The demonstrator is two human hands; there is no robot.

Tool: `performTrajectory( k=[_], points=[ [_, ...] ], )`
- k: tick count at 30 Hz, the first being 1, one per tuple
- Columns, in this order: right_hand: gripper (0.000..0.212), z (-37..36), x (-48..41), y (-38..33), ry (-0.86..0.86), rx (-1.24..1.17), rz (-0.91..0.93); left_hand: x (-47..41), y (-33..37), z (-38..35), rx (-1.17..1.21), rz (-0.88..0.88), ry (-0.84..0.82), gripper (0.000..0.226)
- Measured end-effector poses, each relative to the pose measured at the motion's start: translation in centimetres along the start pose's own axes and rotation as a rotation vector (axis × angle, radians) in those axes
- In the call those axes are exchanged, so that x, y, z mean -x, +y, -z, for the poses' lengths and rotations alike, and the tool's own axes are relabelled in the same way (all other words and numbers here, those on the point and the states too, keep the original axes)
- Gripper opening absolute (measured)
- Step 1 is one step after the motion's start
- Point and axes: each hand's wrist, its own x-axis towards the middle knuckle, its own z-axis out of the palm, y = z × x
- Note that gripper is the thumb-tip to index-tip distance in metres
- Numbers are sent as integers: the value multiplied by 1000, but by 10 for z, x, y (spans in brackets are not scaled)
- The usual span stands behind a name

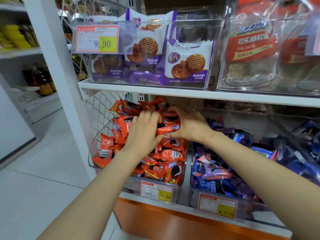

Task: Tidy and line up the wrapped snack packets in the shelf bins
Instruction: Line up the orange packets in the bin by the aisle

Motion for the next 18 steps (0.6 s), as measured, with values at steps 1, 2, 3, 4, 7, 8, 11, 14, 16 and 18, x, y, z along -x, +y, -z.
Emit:
performTrajectory(
  k=[1,2,3,4,7,8,11,14,16,18],
  points=[
    [88,0,-1,0,-6,-9,-6,0,1,3,35,-65,56,36],
    [88,1,-2,1,-16,-21,-15,-1,3,7,54,-141,68,34],
    [86,2,-3,1,-25,-35,-24,-1,6,12,65,-218,2,30],
    [84,3,-4,2,-31,-44,-31,-1,8,14,56,-288,-126,25],
    [82,4,-3,2,-33,-50,-38,6,4,8,-117,-380,-474,25],
    [83,4,-3,2,-26,-52,-38,8,1,5,-166,-366,-517,26],
    [84,1,-3,3,-11,-57,-49,11,-5,5,-224,-325,-514,23],
    [85,0,-3,4,-2,-64,-57,8,-7,9,-260,-277,-494,20],
    [85,0,-3,4,-10,-76,-61,8,-6,10,-290,-249,-495,24],
    [85,0,-3,4,-19,-81,-63,9,-1,6,-352,-246,-509,38]
  ],
)
